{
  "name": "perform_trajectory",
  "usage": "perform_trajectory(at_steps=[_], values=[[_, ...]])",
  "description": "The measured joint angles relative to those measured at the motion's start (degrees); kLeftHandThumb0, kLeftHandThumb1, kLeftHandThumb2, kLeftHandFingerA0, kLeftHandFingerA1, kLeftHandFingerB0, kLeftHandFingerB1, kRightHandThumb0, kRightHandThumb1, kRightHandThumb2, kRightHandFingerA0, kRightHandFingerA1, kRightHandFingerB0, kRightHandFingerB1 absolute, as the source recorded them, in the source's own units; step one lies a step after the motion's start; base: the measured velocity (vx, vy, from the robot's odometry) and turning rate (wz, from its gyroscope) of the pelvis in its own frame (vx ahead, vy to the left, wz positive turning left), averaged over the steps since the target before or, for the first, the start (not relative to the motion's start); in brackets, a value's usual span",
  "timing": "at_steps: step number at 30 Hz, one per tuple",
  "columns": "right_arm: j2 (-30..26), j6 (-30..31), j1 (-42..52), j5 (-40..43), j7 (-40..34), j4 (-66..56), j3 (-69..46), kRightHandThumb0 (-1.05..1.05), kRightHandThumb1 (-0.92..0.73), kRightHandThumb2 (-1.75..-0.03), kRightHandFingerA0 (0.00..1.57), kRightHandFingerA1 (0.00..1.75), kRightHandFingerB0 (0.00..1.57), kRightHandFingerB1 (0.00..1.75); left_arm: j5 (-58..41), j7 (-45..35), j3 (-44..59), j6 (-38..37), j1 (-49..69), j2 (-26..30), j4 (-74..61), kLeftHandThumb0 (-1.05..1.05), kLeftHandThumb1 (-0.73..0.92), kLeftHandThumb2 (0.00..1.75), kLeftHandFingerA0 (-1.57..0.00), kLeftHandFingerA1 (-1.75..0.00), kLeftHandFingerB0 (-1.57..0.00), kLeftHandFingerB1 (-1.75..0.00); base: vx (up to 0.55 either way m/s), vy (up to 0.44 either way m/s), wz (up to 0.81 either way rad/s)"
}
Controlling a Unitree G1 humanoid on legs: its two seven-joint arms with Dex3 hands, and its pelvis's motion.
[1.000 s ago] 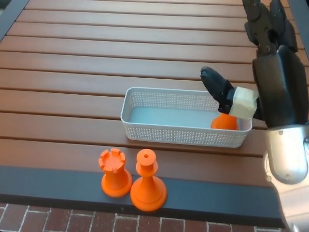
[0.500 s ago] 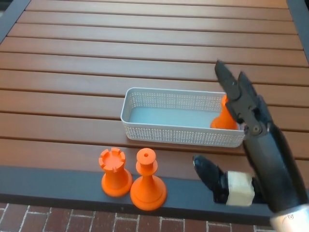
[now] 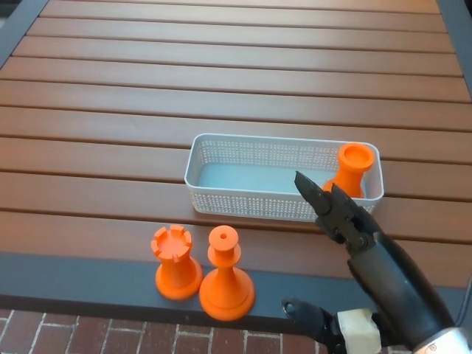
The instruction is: Using the right hand to place 3 different shape and weight chess pieces into a small container
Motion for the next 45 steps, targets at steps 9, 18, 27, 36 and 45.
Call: perform_trajectory(at_steps=[9,18,27,36,45], values=[[0.7,3.3,-4.4,-2.3,2.4,4.5,2.7,-0.90,-0.52,-0.91,0.00,0.13,0.00,0.00,0.1,0.0,-0.3,0.0,-0.6,-0.1,-0.3,-0.13,0.21,1.66,-1.35,-1.56,-1.20,-1.43,0.00,0.000,0.00],[3.4,4.9,-9.3,-5.0,2.3,16.0,5.2,-0.90,-0.53,-0.91,0.00,0.15,0.04,0.00,-0.1,-0.3,-0.4,0.9,-0.1,-0.1,-1.4,-0.14,0.23,1.67,-1.34,-1.57,-1.16,-1.49,0.00,0.000,-0.01],[5.7,5.3,-12.0,-7.0,1.1,26.3,6.6,-0.78,-0.48,-0.92,0.03,0.34,0.00,0.17,0.3,0.0,-0.6,1.4,0.1,0.0,-2.1,-0.04,0.57,1.29,-1.39,-1.33,-1.39,-1.33,0.00,0.000,0.00],[7.4,4.2,-14.4,-8.0,-1.1,32.4,6.8,-0.86,-0.52,-0.92,0.02,0.34,0.10,0.16,0.3,0.0,-0.5,2.1,-0.1,0.2,-2.3,-0.07,0.24,1.71,-1.32,-1.60,-1.16,-1.48,0.00,0.000,0.00],[9.6,3.5,-14.6,-9.0,-2.6,33.4,8.2,-0.88,-0.52,-0.93,0.02,0.31,0.11,0.14,1.2,1.1,-0.9,2.1,-0.5,0.7,-2.0,-0.04,0.22,1.72,-1.25,-1.59,-1.12,-1.48,0.00,0.000,0.00]])
